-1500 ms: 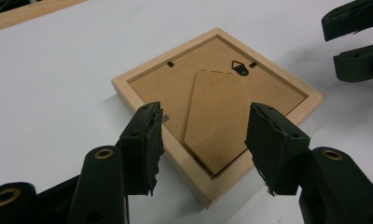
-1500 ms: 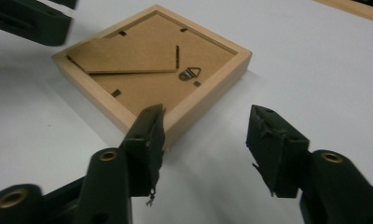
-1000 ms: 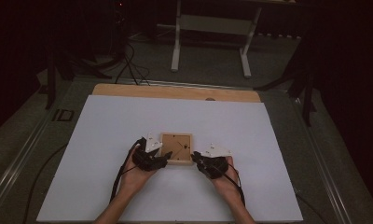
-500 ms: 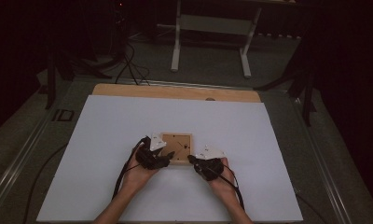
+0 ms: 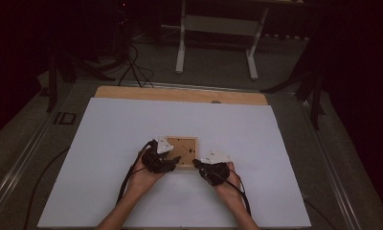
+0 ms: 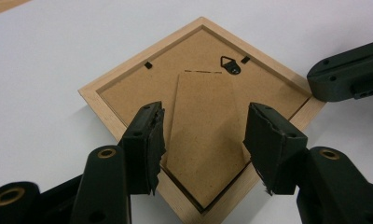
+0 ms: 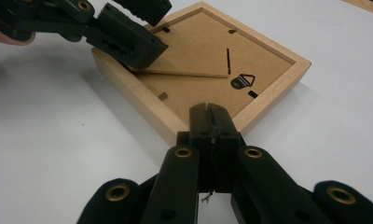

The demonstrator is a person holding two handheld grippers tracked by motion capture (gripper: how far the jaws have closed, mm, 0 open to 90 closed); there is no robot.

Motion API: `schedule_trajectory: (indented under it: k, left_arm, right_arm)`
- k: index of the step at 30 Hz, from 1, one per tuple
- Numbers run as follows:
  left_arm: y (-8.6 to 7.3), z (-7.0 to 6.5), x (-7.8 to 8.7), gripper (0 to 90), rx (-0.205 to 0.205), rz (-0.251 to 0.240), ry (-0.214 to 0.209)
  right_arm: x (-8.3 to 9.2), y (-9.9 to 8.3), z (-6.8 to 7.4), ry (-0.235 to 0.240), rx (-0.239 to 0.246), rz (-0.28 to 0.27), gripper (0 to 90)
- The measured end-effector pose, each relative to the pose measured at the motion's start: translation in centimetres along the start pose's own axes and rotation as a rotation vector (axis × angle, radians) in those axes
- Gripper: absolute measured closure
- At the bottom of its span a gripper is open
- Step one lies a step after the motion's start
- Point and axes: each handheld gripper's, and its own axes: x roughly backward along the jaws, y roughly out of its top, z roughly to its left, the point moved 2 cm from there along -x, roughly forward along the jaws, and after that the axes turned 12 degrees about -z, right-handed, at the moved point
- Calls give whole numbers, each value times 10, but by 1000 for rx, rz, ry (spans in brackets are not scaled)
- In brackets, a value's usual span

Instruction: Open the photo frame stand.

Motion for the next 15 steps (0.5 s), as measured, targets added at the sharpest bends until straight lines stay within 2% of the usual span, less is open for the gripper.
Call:
schedule_trajectory:
  k: [9, 15]
  left_arm:
    - [-4, 0, -3, 468, -2, 33, -1]
    - [-5, 2, -3, 471, 16, 32, -6]
  right_arm:
    - [0, 0, 0, 1, 0, 0, 900]
    - [0, 0, 0, 1, 0, 0, 900]
